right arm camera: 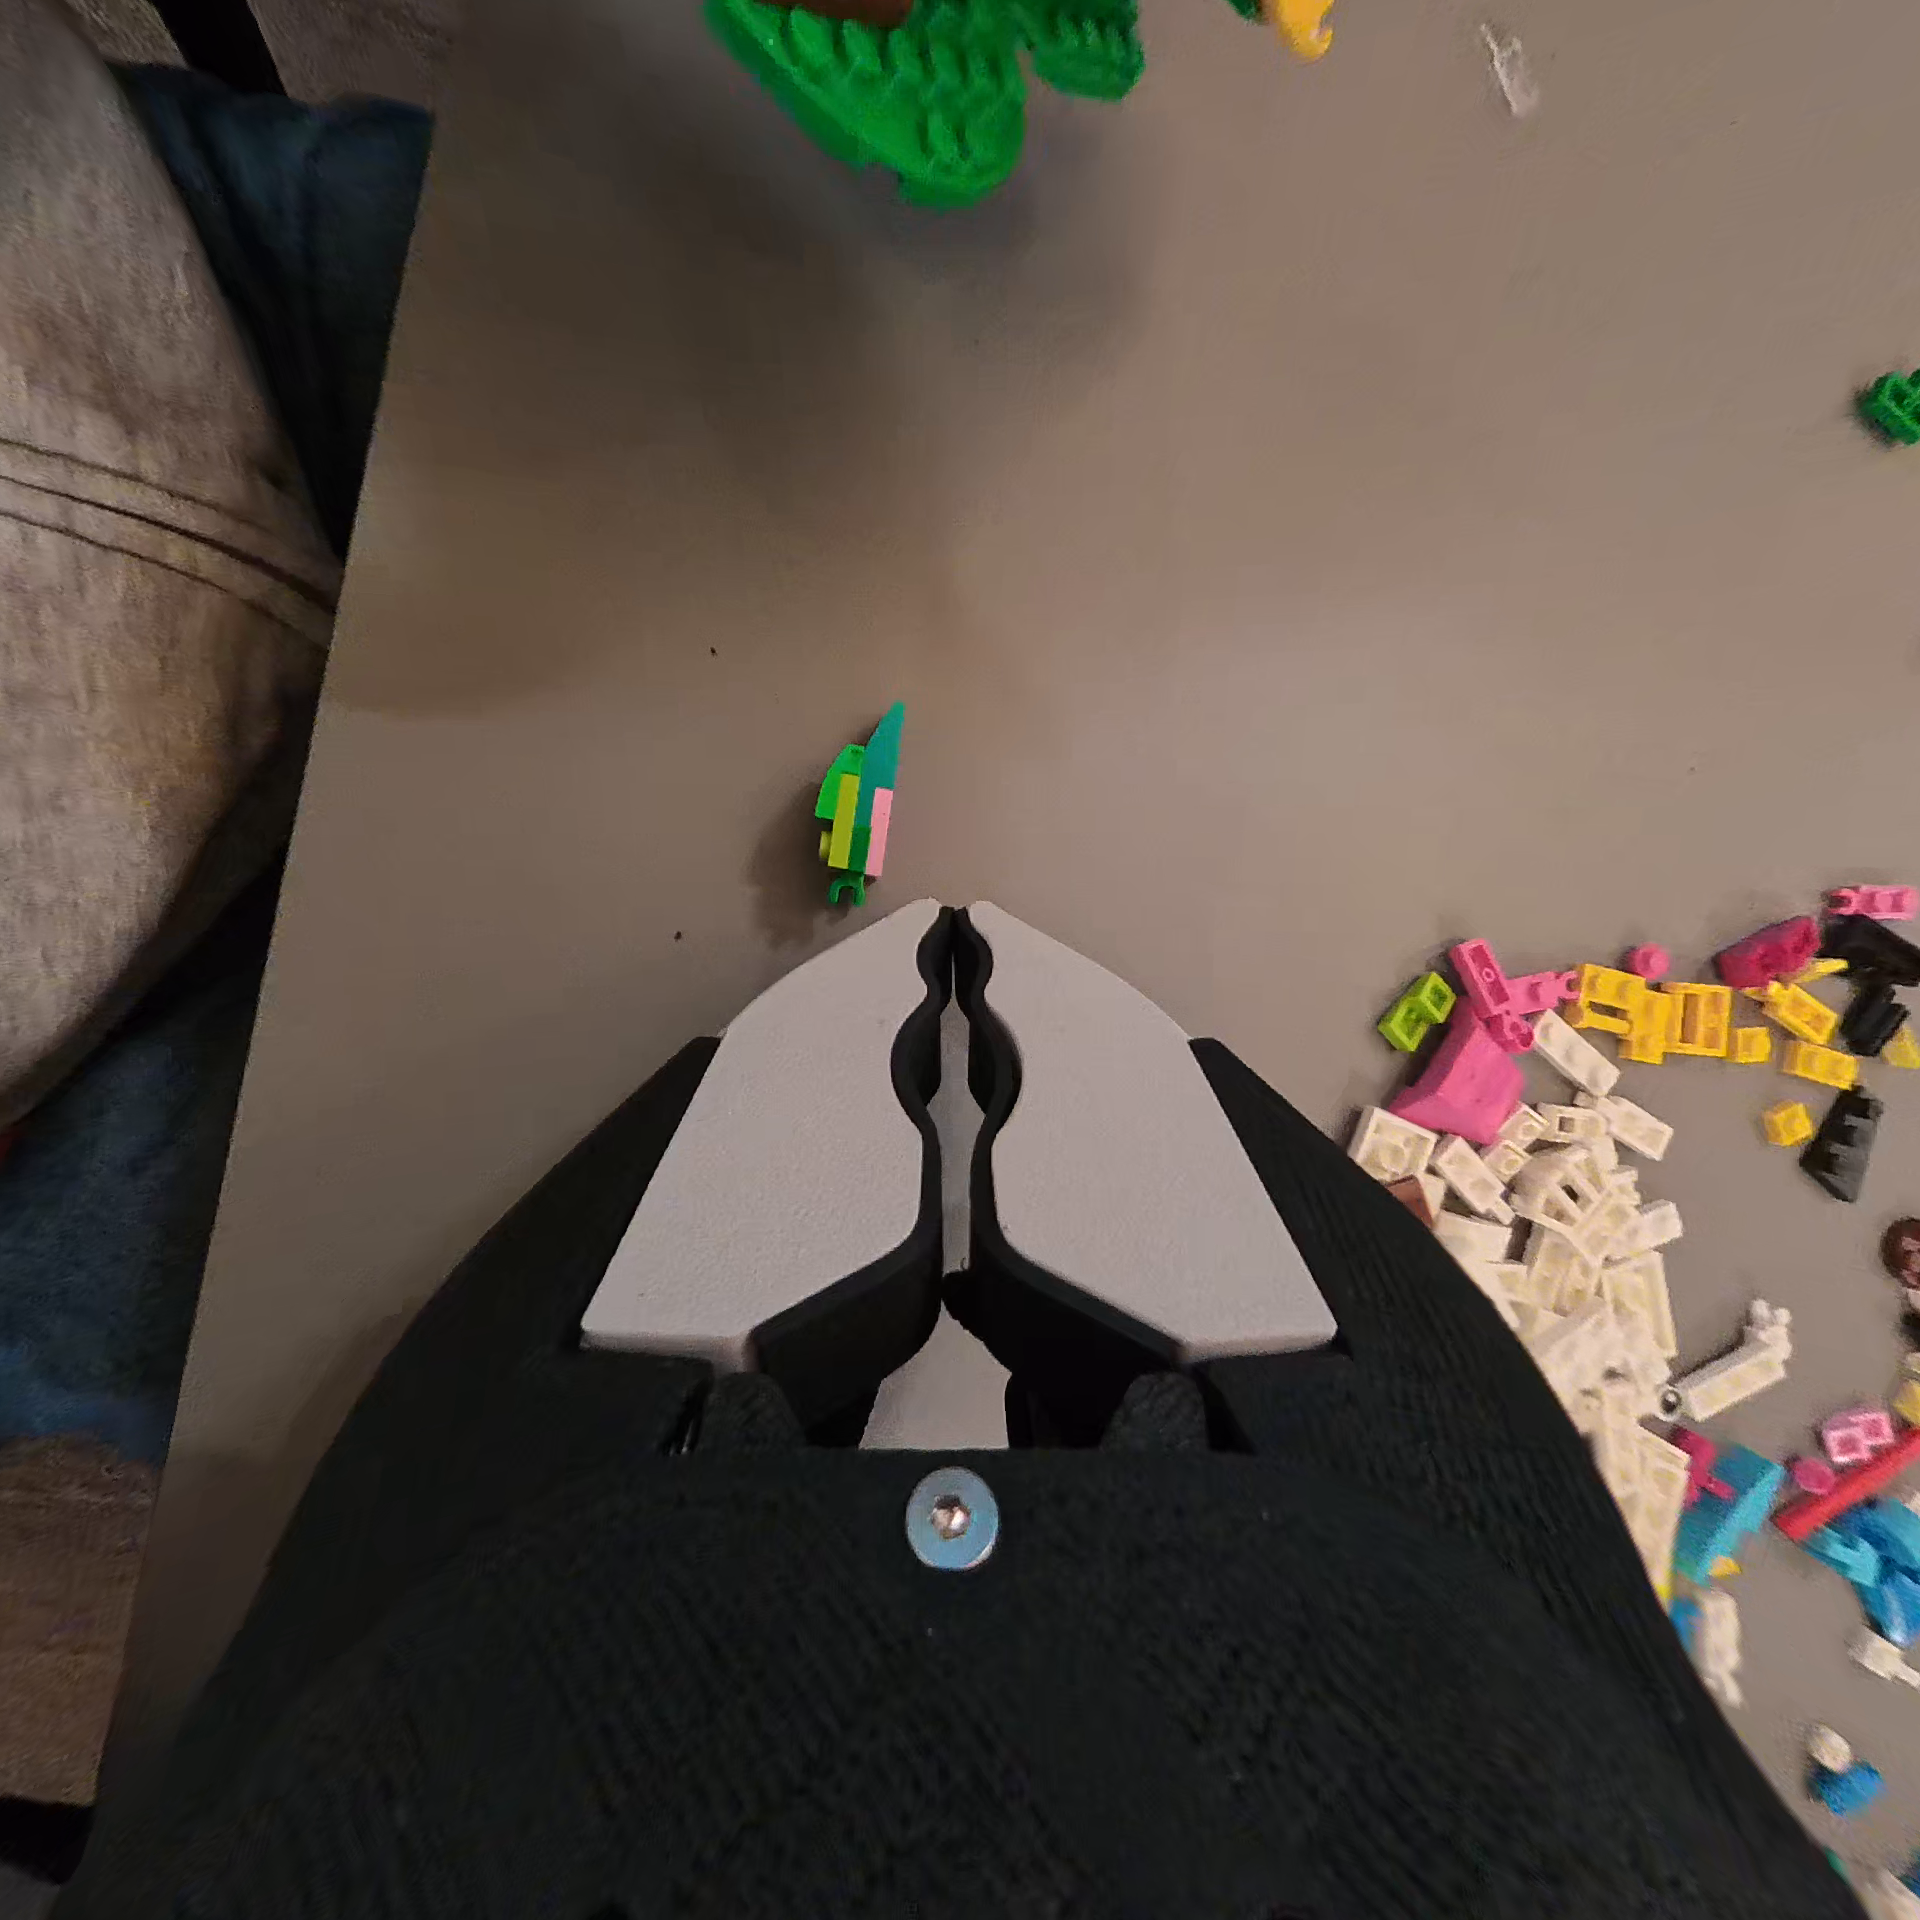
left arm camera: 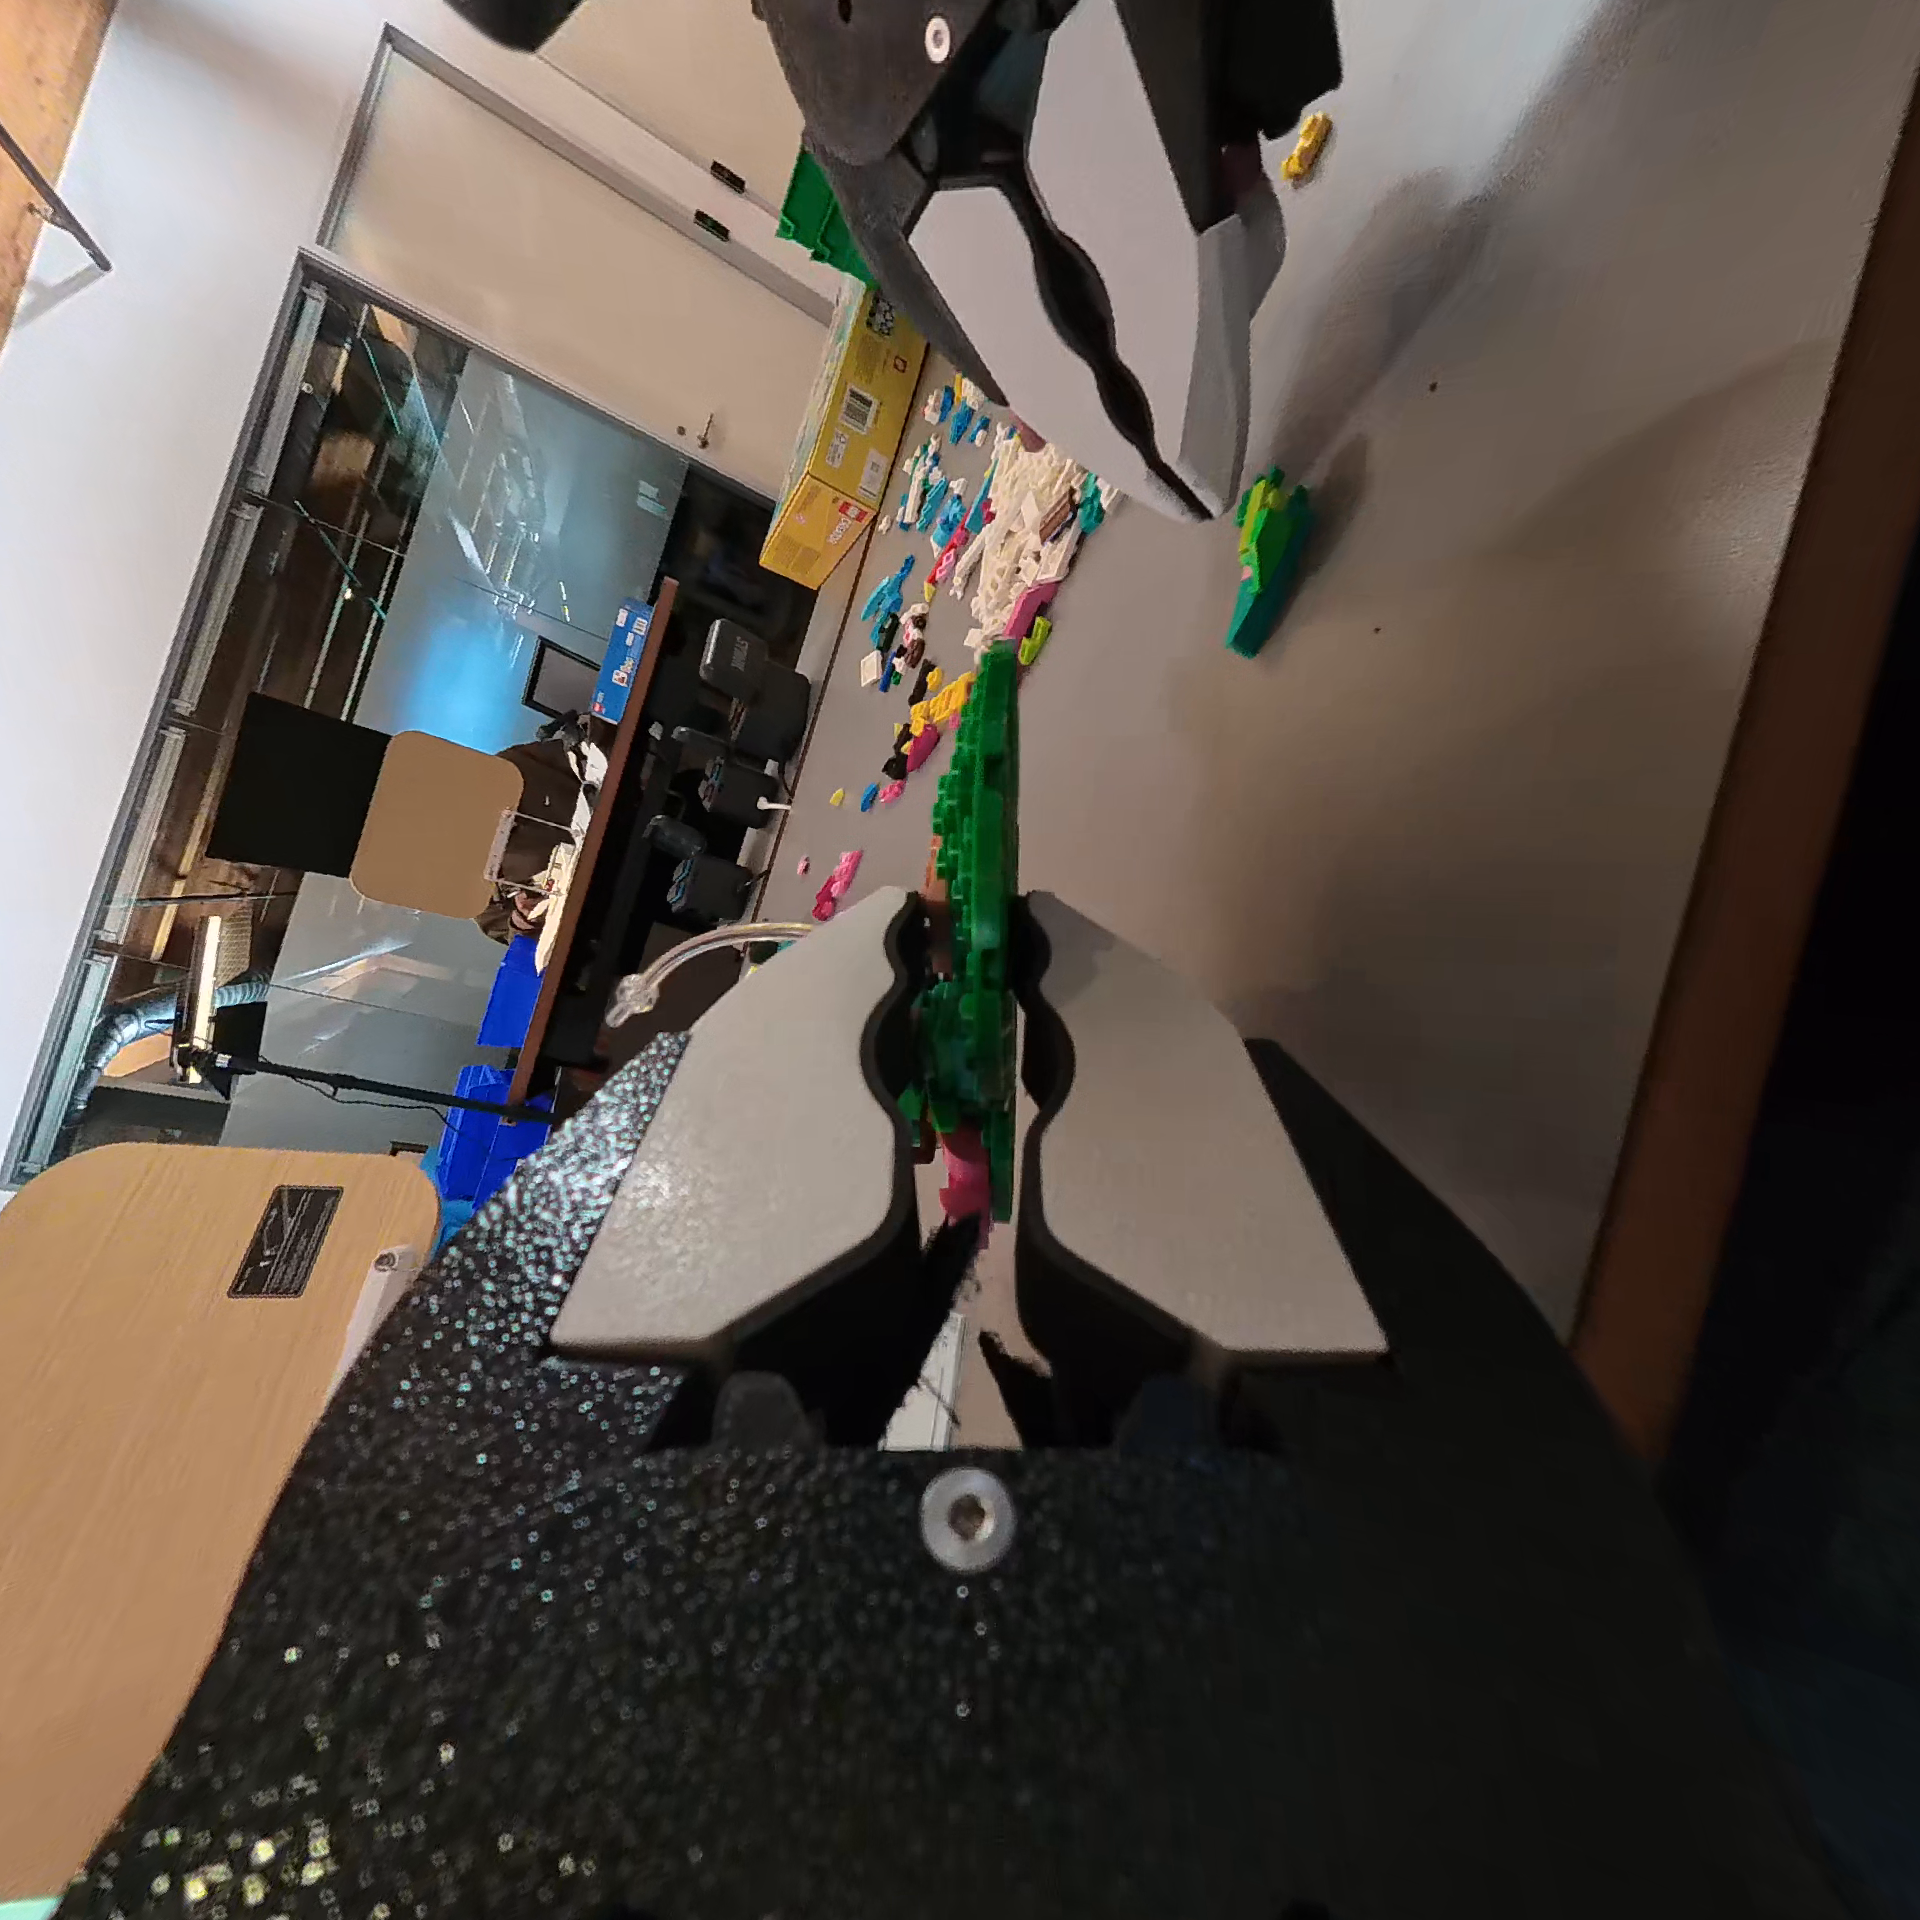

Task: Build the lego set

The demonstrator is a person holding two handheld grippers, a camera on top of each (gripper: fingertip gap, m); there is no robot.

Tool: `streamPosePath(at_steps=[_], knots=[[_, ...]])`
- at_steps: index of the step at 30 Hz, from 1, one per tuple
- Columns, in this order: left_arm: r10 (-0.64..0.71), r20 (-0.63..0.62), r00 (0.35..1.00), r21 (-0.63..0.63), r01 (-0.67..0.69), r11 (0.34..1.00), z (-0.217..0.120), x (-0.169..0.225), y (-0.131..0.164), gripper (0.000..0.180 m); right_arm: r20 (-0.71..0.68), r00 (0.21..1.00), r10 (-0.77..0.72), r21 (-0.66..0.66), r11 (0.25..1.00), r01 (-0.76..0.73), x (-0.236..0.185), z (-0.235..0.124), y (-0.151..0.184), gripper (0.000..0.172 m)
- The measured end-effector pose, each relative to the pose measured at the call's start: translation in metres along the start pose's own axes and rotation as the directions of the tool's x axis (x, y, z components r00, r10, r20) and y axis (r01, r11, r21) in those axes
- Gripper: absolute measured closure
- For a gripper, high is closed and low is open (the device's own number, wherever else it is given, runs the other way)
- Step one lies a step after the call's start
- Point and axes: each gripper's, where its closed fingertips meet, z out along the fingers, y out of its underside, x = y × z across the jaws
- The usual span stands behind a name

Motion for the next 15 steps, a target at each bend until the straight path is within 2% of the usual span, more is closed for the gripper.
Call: streamPosePath(at_steps=[1,8,15], knots=[[0.0,-0.002,1.0,0.0,0.0,1.0,0.0,0.001,0.0,0.164,0.01,1.0,0.011,0.007,1.0,-0.011,-0.001,0.0,0.0,0.172],[-0.024,0.002,1.0,-0.006,0.024,1.0,0.002,0.001,0.003,0.164,0.123,0.987,0.104,0.026,0.994,-0.108,-0.018,0.004,-0.003,0.172],[-0.02,-0.01,1.0,-0.005,0.02,1.0,0.005,0.004,0.003,0.164,0.189,0.977,0.104,0.078,0.99,-0.12,-0.032,0.01,-0.018,0.172]])
